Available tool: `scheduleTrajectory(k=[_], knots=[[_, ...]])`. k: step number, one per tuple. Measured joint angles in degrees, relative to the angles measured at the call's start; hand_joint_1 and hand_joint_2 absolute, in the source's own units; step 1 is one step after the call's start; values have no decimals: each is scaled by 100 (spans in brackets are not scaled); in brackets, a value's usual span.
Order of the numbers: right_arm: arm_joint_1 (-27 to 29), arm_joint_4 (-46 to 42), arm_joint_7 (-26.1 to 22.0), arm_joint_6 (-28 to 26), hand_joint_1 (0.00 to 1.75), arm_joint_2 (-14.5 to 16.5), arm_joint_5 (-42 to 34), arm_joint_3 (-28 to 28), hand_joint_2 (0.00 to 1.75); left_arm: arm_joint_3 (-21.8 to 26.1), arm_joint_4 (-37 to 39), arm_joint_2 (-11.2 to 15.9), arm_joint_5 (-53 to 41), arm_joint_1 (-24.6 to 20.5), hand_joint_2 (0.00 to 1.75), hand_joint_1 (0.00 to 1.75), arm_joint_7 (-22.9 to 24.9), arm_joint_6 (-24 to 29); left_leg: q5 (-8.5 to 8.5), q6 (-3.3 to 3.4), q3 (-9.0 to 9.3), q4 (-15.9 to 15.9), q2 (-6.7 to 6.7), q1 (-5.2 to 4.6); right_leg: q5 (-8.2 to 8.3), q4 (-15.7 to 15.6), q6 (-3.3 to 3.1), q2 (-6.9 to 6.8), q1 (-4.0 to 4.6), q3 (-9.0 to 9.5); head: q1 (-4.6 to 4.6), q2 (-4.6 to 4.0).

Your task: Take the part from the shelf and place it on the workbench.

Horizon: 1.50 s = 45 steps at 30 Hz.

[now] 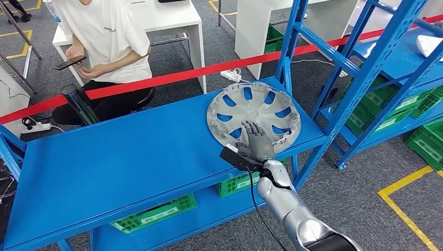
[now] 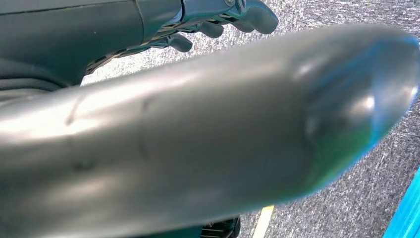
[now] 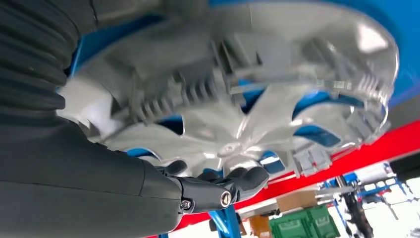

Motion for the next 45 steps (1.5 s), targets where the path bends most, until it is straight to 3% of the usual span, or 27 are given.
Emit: scheduleTrajectory(k=[22, 26, 34, 39, 45], knots=[[48, -123, -101, 333, 175, -203, 34, 158, 175, -3, 0, 10, -112, -1, 0, 0, -42, 62, 1, -1, -4, 0, 0, 0, 0, 2, 0, -2, 0, -4, 1, 0], [46, -127, -130, 340, 175, -214, 57, 199, 175, -59, 0, 10, -402, -1, 175, 0, 25, 283, 1, -1, -4, 0, 0, 0, 0, 2, 0, -2, 0, -4, 1, 0], [126, -281, -152, 340, 175, -255, 125, 346, 175, -160, -8, 12, -495, -16, 175, 0, 456, 1121, 1, -2, -6, -1, 1, 1, 0, 3, -1, 0, 1, -10, 0, 0], [167, -380, -253, 261, 175, -274, 144, 456, 175, -162, -7, 17, -487, -40, 175, 0, 460, 886, 1, -2, -14, -1, 1, 0, 0, 4, -1, 1, 1, -16, 1, 0], [245, -641, -654, -248, 175, -260, 164, 605, 175, -291, -4, -2, -789, -29, 175, 0, 517, 769, 2, -2, -24, 0, -1, 0, 0, 6, 0, -1, 0, -21, 1, 0]])
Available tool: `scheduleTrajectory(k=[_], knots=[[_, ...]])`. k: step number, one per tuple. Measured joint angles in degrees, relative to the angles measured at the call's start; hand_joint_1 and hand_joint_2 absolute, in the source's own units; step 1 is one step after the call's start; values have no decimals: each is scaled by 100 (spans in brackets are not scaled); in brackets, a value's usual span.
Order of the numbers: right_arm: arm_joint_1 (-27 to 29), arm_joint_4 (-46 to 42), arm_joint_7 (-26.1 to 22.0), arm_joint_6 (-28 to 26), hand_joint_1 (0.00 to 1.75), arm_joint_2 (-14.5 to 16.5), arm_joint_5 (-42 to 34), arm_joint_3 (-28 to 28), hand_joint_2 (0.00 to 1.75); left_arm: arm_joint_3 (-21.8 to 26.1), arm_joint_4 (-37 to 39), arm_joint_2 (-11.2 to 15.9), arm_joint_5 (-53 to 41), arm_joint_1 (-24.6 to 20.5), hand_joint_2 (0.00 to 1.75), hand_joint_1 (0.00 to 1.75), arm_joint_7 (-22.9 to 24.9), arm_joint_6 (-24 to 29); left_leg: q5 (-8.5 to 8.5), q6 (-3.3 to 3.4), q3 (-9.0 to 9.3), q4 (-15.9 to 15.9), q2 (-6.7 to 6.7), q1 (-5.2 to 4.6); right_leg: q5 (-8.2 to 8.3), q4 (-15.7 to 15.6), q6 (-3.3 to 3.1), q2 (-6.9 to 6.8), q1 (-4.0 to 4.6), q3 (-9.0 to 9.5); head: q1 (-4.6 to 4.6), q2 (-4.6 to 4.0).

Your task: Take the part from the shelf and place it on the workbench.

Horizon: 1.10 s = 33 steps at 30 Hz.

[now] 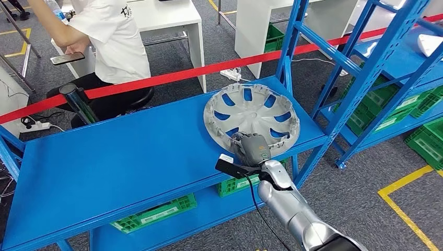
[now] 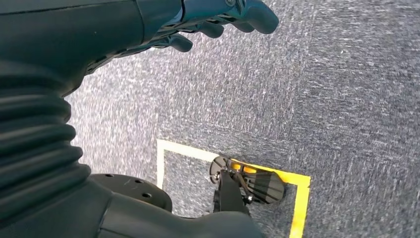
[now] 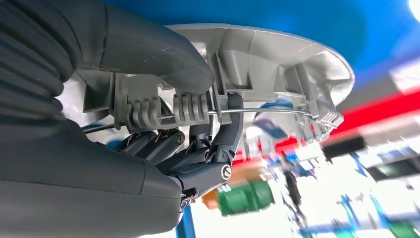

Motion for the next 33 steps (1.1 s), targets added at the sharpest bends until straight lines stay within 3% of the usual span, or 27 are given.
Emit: scheduleTrajectory(k=[9, 20, 28, 33], knots=[[329, -1157, -323, -868, 175, 67, 556, 236, 175, -642, 7, -78, -943, 127, 175, 0, 54, 344, -1, 0, -15, 0, -8, -1, -1, 0, 0, -7, 0, -14, -1, 0], [750, -2439, -251, -2510, 175, 96, 2004, 547, 175, -920, 4, -80, -967, 156, 175, 0, -143, 190, -2, -2, -24, 0, -6, 0, -3, 2, -2, -5, 0, -28, -1, 0], [798, -2626, -289, -2713, 175, 96, 2150, 701, 175, -924, 4, -80, -969, 158, 175, 0, -169, 180, -2, -2, -25, 0, -5, 0, -3, 2, -2, -4, 0, -28, 0, 0], [945, -3116, -367, -2804, 175, 29, 2150, 1248, 175, -924, 5, -75, -922, 184, 175, 0, -181, 249, -3, 0, -26, 4, -6, -6, -1, 1, 0, -5, -4, -26, -1, 0]])
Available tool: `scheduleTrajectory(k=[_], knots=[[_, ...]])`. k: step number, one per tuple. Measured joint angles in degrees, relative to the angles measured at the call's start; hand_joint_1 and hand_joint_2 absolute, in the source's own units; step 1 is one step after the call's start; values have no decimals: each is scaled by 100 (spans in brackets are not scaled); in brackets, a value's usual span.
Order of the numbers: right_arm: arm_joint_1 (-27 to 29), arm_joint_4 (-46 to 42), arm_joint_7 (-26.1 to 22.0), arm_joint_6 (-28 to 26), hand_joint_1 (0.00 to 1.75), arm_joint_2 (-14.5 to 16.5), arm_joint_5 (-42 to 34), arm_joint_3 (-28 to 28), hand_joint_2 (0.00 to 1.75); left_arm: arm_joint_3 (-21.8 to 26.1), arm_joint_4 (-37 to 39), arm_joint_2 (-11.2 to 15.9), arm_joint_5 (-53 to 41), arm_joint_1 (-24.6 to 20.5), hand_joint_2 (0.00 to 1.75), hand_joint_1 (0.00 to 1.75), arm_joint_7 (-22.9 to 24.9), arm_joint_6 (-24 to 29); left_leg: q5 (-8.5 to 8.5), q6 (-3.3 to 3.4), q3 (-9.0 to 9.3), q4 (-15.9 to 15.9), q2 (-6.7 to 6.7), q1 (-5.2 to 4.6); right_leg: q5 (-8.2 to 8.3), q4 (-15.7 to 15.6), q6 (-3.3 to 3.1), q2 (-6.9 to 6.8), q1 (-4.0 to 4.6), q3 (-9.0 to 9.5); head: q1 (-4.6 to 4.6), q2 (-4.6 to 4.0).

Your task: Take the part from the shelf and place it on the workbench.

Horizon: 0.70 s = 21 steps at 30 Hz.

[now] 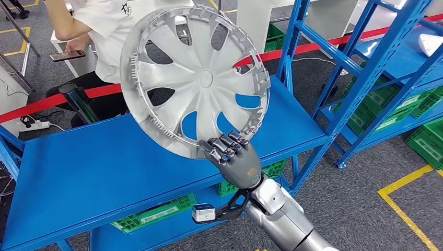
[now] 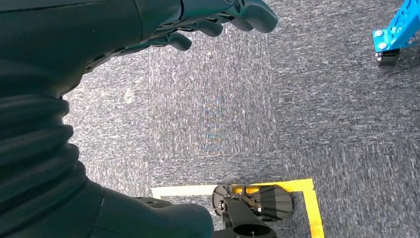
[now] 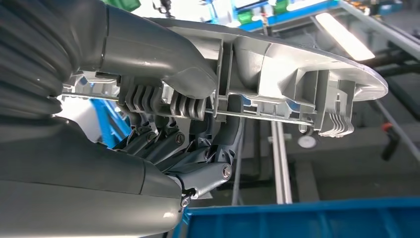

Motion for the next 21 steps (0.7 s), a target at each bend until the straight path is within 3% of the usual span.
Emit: scheduleTrajectory(k=[8, 13, 15, 18, 19, 20, 21], knots=[[56, -220, 10, 34, 175, -40, -63, 273, 175, 2, 0, 12, 54, 61, 175, 0, -50, 32, -25, 41, -7, 26, 0, -48, 1, -2, 37, 0, -37, 2, -2, 0], [71, -295, 142, 147, 175, -53, 73, 366, 175, 0, -1, 37, -39, 72, 175, 0, -42, 25, 32, 134, -2, -7, 4, -60, 14, -12, 122, 2, -77, 13, -2, 0], [78, -318, 187, 171, 175, -74, 84, 406, 175, -12, -1, 49, -89, 67, 175, 0, -30, -13, 108, 189, 2, -82, 18, -28, -235, 277, 120, 4, -61, -105, 13, 0], [108, -322, 226, 179, 175, -108, 86, 465, 175, -42, -1, 69, -105, 64, 175, 0, -10, -56, 151, 223, -71, -78, 30, -25, -870, 1369, 104, 6, -37, -533, 34, 0], [121, -322, 230, 182, 175, -116, 85, 478, 175, -46, -1, 76, -94, 65, 175, 0, -7, -58, 162, 217, -107, -57, 31, -27, -940, 1597, 106, 6, -35, -601, 34, 0], [128, -321, 234, 190, 175, -120, 79, 490, 175, -46, -1, 82, -75, 65, 175, 0, -5, -58, 174, 206, -148, -29, 29, -23, -903, 1615, 107, 4, -36, -568, 34, 0], [126, -321, 235, 210, 175, -121, 74, 502, 175, -46, -1, 87, -45, 65, 175, 0, -12, -56, 184, 188, -193, 8, 27, -13, -773, 1396, 110, 1, -41, -417, 34, 0]])
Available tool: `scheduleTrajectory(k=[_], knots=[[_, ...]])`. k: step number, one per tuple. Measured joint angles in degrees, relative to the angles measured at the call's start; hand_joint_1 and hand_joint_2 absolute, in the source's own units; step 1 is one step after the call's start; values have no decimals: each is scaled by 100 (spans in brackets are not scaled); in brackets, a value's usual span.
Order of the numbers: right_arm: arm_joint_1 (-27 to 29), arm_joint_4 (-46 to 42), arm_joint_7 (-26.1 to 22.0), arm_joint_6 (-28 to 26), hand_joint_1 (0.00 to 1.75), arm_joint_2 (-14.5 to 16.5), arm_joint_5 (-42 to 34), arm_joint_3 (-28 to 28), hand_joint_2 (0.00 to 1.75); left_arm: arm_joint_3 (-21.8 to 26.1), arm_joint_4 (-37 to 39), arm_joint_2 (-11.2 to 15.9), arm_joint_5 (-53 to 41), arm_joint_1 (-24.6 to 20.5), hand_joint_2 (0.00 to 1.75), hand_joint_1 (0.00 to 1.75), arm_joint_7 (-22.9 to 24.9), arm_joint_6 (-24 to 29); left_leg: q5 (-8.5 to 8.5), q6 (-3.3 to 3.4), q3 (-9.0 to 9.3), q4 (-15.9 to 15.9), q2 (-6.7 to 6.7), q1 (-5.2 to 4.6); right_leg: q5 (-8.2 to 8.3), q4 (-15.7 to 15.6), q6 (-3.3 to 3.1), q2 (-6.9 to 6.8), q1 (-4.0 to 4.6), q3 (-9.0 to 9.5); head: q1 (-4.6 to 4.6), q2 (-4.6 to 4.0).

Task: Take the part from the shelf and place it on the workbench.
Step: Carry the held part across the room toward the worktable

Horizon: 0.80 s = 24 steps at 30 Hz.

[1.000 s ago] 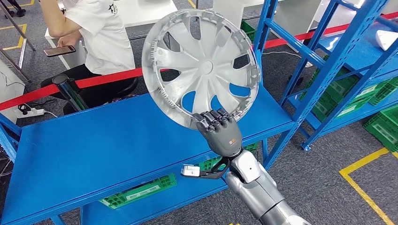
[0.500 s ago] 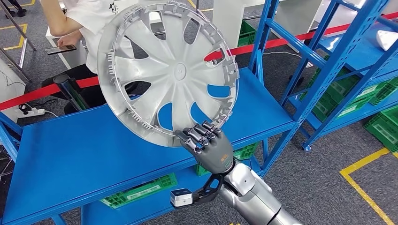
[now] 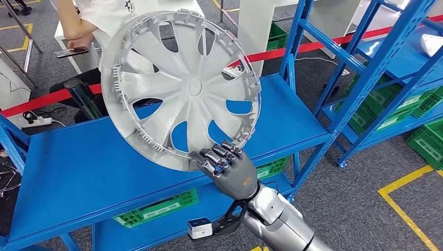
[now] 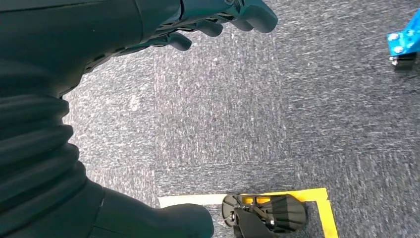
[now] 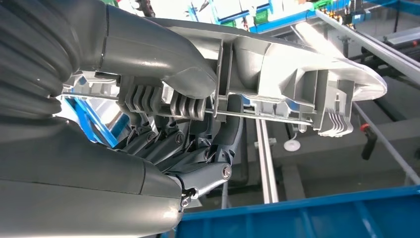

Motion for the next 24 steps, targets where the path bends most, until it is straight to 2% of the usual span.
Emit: scheduleTrajectory(k=[2, 3, 4, 7, 8, 9, 10, 12, 13, 14, 15, 16, 18, 19, 20, 22, 23, 24], knots=[[-37, 4, 9, 96, 175, 6, 27, 35, 175, 0, -3, 7, 77, -2, 175, 0, -44, 11, 14, -63, -98, 94, -7, 19, 264, -731, 2, 4, -3, 452, 3, 0], [-63, 8, 14, 153, 175, 12, 55, 53, 175, 0, -5, 10, 116, -4, 175, 0, -78, 21, 15, -104, -143, 140, -12, 20, 351, -964, -19, 18, 7, 582, 3, 0], [-95, 15, 18, 203, 175, 21, 85, 68, 175, 0, -7, 13, 147, -6, 175, 0, -107, 31, 20, -147, -178, 188, -19, 15, 365, -1077, -56, 33, 13, 633, -2, 0], [-178, 57, 13, 264, 175, 67, 102, 114, 175, 0, -7, 15, 186, -8, 175, 0, -142, 42, 49, -269, -252, 260, -32, 24, 386, -1047, -213, 38, 26, 515, -22, 0], [-198, 80, 11, 266, 175, 82, 91, 130, 175, 0, -6, 15, 187, -6, 175, 0, -142, 42, -16, -310, -294, 312, -30, 37, 423, -1042, -261, 27, 28, 474, -28, 0], [-214, 102, 9, 255, 175, 93, 75, 143, 175, 0, -5, 16, 187, -5, 175, 0, -141, 42, -183, -346, -367, 474, -28, 50, 471, -1046, -303, 14, 24, 425, -38, 0], [-224, 123, 7, 234, 175, 101, 56, 152, 175, 0, -5, 16, 187, -5, 175, 0, -141, 42, -421, -380, -463, 732, -23, 61, 523, -1049, -332, 3, 20, 367, -48, 0], [-225, 171, 7, 161, 175, 107, 18, 166, 175, 0, -5, 19, 186, -8, 175, 0, -139, 42, -935, -424, -673, 1461, -19, 72, 631, -1046, -352, -8, 26, 224, -63, 0], [-224, 200, 8, 125, 175, 108, 3, 172, 175, 0, -5, 22, 185, -8, 175, 0, -134, 42, -1062, -431, -703, 1722, -19, 74, 686, -1043, -352, -13, 30, 149, -64, 0], [-223, 229, 9, 96, 175, 108, -8, 177, 175, 0, -5, 28, 184, -7, 175, 0, -128, 42, -1085, -426, -644, 1818, -19, 74, 744, -1042, -348, -17, 33, 73, -64, 0], [-223, 251, 9, 80, 175, 108, -15, 184, 175, 0, -5, 35, 183, -7, 175, 0, -117, 42, -1000, -408, -468, 1681, -19, 72, 799, -1041, -341, -17, 37, 2, -65, 0], [-224, 265, 9, 73, 175, 108, -20, 192, 175, 0, -7, 46, 183, -10, 175, 0, -105, 42, -875, -372, -193, 1354, -20, 65, 854, -1042, -332, -15, 41, -61, -66, 0], [-229, 276, 9, 72, 175, 114, -25, 209, 175, 0, -15, 86, 187, -23, 175, 0, -87, 42, -766, -279, 409, 531, -15, 28, 954, -1052, -298, -13, 32, -131, -61, 0], [-235, 285, 10, 73, 175, 122, -26, 219, 175, 1, -20, 106, 192, -29, 175, 0, -83, 43, -754, -244, 582, 258, -13, -1, 1001, -1066, -265, -18, 20, -138, -63, 0], [-242, 296, 10, 73, 175, 132, -27, 227, 175, 2, -24, 123, 201, -35, 175, 0, -81, 44, -761, -218, 651, 120, -11, -29, 1050, -1087, -224, -26, 3, -134, -67, 0], [-256, 316, 8, 70, 175, 152, -26, 246, 175, 7, -25, 135, 231, -35, 175, 0, -83, 46, -639, -167, 602, 47, -8, -42, 1153, -1157, -133, -39, -10, -131, -81, 0], [-263, 320, 6, 67, 175, 159, -26, 255, 175, 10, -26, 139, 245, -35, 175, 0, -86, 46, -561, -133, 577, 0, -1, -28, 1132, -1158, -104, -34, -4, -155, -82, 0], [-275, 322, 3, 67, 175, 163, -27, 262, 175, 14, -26, 139, 258, -35, 175, 0, -93, 45, -471, -98, 538, -46, 7, -9, 1003, -1074, -87, -28, 8, -204, -76, 0]])
